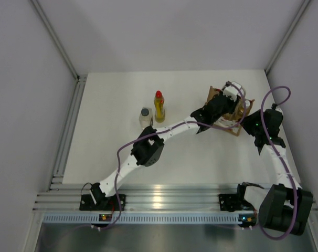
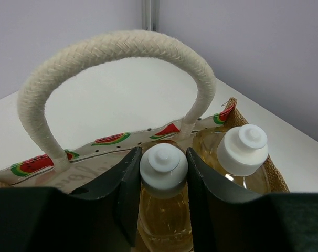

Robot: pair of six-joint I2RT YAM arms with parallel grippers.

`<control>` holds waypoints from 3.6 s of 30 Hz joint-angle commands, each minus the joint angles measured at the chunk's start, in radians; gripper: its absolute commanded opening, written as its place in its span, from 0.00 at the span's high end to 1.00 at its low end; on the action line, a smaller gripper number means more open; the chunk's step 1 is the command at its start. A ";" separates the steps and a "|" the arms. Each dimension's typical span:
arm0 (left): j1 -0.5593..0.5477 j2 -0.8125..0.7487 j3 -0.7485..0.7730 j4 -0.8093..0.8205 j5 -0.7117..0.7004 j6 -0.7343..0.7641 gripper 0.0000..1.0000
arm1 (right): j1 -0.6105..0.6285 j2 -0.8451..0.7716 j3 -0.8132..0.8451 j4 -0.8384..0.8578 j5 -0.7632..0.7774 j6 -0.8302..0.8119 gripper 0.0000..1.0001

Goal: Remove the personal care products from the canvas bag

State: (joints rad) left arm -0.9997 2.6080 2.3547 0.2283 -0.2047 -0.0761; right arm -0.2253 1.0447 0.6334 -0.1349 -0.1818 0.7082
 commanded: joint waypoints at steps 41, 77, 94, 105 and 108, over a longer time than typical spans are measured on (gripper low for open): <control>-0.005 -0.486 0.023 -0.107 -0.062 0.121 1.00 | -0.017 0.028 0.015 0.035 0.022 0.011 0.78; 0.727 -1.057 -0.728 -0.117 -0.041 -0.103 1.00 | -0.025 0.046 0.057 0.024 0.015 -0.033 0.78; 0.610 -1.134 -1.285 0.342 -0.167 -0.017 1.00 | -0.025 0.057 0.058 0.024 -0.050 -0.036 0.78; 0.589 -1.115 -1.414 0.453 -0.168 -0.062 1.00 | -0.025 0.035 0.055 0.021 -0.051 -0.044 0.78; 0.579 -1.102 -1.417 0.463 -0.164 -0.053 1.00 | -0.025 0.035 0.052 0.021 -0.053 -0.047 0.78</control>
State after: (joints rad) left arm -0.4141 1.5642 0.9211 0.4469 -0.3576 -0.1265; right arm -0.2443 1.0874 0.6563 -0.1268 -0.2150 0.6800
